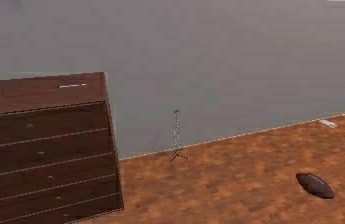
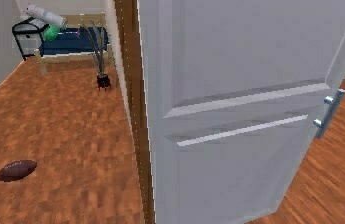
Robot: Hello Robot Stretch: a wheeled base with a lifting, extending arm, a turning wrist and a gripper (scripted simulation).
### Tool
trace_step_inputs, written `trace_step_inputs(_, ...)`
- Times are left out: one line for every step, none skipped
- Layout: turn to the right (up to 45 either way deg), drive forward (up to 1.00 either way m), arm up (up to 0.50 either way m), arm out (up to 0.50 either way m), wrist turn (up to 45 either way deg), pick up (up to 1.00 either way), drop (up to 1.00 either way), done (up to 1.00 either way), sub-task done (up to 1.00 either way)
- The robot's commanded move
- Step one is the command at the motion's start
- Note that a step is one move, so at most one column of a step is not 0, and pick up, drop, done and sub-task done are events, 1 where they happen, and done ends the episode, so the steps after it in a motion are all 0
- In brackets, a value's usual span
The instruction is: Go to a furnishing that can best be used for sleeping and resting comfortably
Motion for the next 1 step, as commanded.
trace_step_inputs(-3.0,0.00,0.00,0.00,0.0,0.00,0.00,0.00,0.00)
